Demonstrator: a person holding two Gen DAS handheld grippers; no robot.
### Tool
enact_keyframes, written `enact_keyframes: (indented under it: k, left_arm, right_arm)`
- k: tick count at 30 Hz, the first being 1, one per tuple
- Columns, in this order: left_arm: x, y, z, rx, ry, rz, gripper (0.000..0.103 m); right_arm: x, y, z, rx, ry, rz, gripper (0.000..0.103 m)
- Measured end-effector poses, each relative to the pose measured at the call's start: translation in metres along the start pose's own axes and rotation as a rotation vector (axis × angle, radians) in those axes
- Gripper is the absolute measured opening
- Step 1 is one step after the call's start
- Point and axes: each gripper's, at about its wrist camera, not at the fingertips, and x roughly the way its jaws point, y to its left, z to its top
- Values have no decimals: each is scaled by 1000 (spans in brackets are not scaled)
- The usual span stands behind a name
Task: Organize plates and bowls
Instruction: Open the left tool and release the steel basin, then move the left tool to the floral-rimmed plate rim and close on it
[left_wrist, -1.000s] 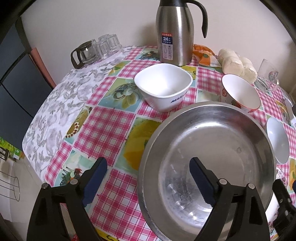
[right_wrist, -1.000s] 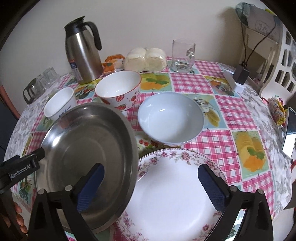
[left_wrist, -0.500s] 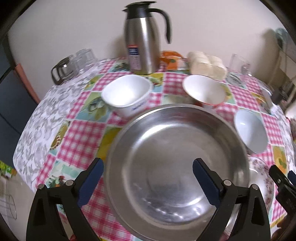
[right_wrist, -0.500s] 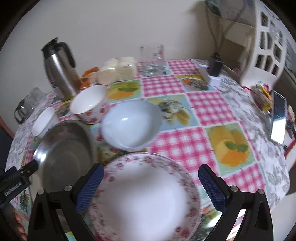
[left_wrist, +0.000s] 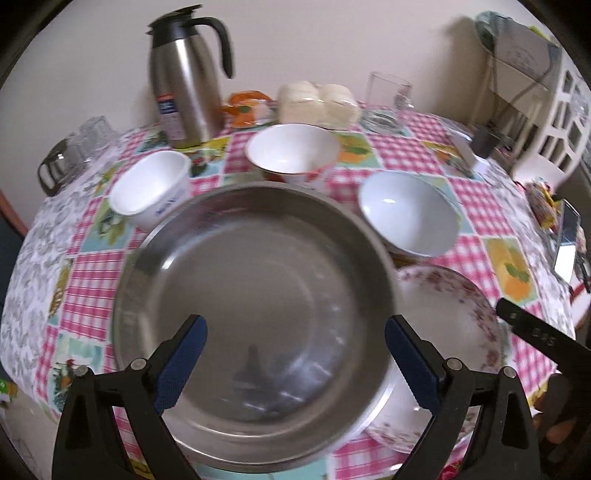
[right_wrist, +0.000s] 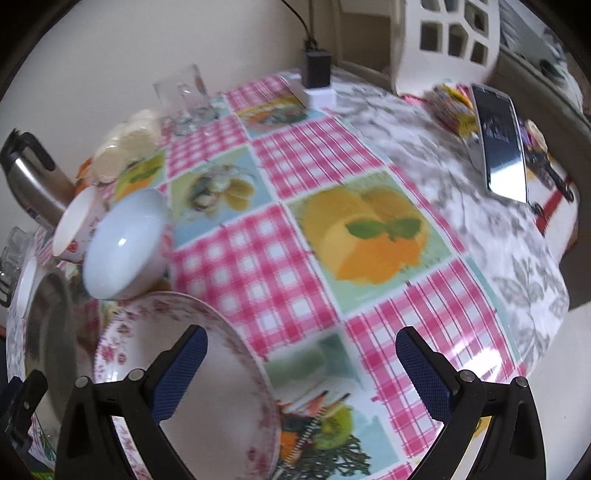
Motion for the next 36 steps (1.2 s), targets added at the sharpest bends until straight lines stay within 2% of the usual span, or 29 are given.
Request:
enact_keyframes:
  k: [7, 13, 17, 21, 25, 28, 36]
  left_arm:
    - [2, -22, -3, 8, 9, -73, 100]
    - [3, -37, -3, 54, -8, -115, 100]
    - [6, -40, -3, 74, -3, -109, 100]
    - [7, -35, -2, 45, 12, -112, 100]
    - [6, -28, -1, 12, 9, -114, 100]
    - [6, -26, -2, -2, 10, -120, 100]
    - [4, -29, -2, 2, 9, -146, 100]
  right_arm:
    - [13, 4, -7, -45, 46, -4, 103]
    - [19, 7, -12, -59, 67, 4, 102]
    - [19, 8, -12, -57, 69, 27, 92]
    - [21, 13, -12, -57, 89, 66, 82]
    - [23, 14, -12, -55, 98, 77, 62]
    - [21, 12, -11, -34, 93, 106, 54]
    - [17, 1, -7, -19, 71, 51, 52]
